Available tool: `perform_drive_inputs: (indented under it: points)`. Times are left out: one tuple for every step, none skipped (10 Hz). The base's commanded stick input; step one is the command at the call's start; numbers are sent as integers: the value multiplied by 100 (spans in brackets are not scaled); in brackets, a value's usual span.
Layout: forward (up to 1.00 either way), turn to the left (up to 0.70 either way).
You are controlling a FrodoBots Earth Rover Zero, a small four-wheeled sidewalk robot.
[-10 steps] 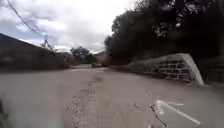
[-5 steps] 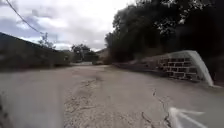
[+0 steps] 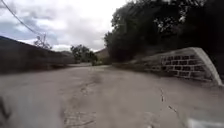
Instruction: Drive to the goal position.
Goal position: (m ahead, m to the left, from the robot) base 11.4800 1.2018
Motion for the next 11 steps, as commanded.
perform_drive_inputs:
  points:
    - [70,0]
    - [70,0]
    - [70,0]
    - [70,0]
    - [70,0]
    - [70,0]
    - [70,0]
    - [70,0]
    - [70,0]
    - [70,0]
    - [70,0]
